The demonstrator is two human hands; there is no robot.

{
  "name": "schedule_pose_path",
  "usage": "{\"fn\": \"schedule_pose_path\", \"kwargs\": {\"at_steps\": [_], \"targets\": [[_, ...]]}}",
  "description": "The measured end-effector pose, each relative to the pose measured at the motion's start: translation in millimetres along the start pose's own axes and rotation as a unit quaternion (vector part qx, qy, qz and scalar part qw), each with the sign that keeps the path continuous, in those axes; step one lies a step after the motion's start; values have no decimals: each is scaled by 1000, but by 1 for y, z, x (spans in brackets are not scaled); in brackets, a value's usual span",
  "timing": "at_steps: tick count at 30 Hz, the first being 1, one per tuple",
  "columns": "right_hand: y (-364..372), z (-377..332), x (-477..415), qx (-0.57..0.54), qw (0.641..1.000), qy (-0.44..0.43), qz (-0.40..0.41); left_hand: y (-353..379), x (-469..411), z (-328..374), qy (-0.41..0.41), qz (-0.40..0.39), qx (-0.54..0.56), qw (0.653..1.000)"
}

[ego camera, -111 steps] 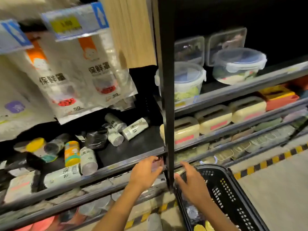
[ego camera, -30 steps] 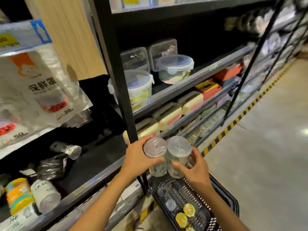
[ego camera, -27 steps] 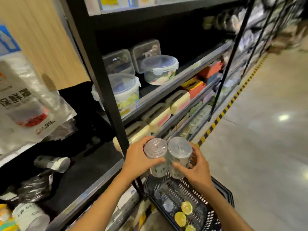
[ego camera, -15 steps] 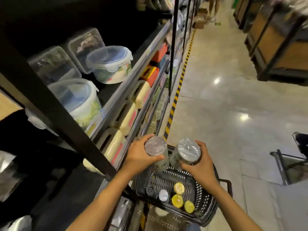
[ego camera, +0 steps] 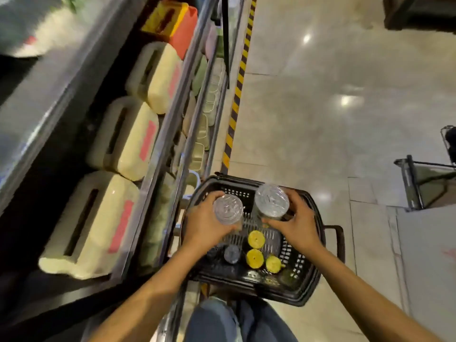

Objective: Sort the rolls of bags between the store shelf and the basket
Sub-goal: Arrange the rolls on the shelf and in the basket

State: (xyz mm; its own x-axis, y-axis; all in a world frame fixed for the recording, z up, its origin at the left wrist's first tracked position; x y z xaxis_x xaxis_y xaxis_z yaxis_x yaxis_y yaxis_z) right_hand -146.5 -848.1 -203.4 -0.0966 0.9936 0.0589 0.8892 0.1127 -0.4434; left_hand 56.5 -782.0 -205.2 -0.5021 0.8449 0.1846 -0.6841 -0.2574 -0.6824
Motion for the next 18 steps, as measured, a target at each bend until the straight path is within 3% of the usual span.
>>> {"fn": "schedule_pose_path", "kwargs": {"at_steps": [11,18], "targets": [[152,229,-67,68,994,37,-73,193,-57,-187,-91,-34,-23,995],[224,335,-72,96,983,54,-146,275,-65,-267,-59,-63,-29,996]]}}
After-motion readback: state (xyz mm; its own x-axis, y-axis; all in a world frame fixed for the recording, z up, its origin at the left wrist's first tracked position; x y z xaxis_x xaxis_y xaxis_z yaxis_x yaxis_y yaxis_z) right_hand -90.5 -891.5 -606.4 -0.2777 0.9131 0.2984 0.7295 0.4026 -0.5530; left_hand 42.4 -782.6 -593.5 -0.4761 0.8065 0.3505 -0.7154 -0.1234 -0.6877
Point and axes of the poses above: each hand's wrist, its own x-axis away from the middle knuckle, its own y-axis out of the palm, z = x × y, the point moved 5 cm from there along -x, towards the middle knuckle, and after that the axes turned 13 degrees about z, right-handed, at the moved point
